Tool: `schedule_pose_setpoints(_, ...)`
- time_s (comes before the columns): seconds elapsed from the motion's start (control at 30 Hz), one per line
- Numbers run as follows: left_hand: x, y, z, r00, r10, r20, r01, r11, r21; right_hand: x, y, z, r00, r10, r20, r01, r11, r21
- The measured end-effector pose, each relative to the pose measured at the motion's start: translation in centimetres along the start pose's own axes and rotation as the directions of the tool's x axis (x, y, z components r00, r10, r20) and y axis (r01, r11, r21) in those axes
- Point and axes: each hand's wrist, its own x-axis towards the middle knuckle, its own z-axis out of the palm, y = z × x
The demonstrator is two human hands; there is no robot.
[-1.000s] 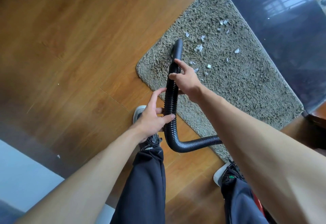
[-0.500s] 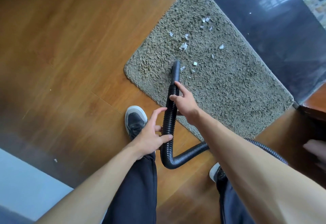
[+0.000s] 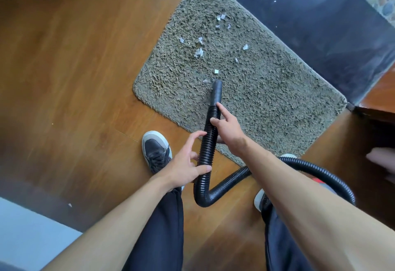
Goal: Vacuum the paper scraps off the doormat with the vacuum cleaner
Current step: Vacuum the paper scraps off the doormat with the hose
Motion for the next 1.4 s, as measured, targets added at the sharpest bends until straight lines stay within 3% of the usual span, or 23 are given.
schedule_pose_setpoints(0.3,-0.6,0.5,1.5,0.999,-0.026,0.03,0.024,0.998,0.05,-1.0,1.3,-1.7,0.999,0.037,0.011,-0.037,0.997,0.061)
schedule_pose_setpoints(0.73,-2.0,-1.4,-1.5,0.996,-0.018,-0.091,0.011,0.997,-0.079,-0.8,-0.8,2.9,0.994,0.013,0.105,-0.012,1.0,-0.019)
schedule_pose_setpoints(1.17,-0.2,-0.2,0.5,1.0,0.008,-0.018,-0.006,0.997,0.083,-0.9,0.7,-0.4,0.999,0.034,-0.032,-0.031,0.996,0.082)
schedule_pose_setpoints(1.4,-2.0,-2.0,-0.6,0.998,-0.011,-0.058,0.012,1.0,0.005,-1.0,1.4,2.0,0.999,0.032,0.03,-0.033,0.998,0.05)
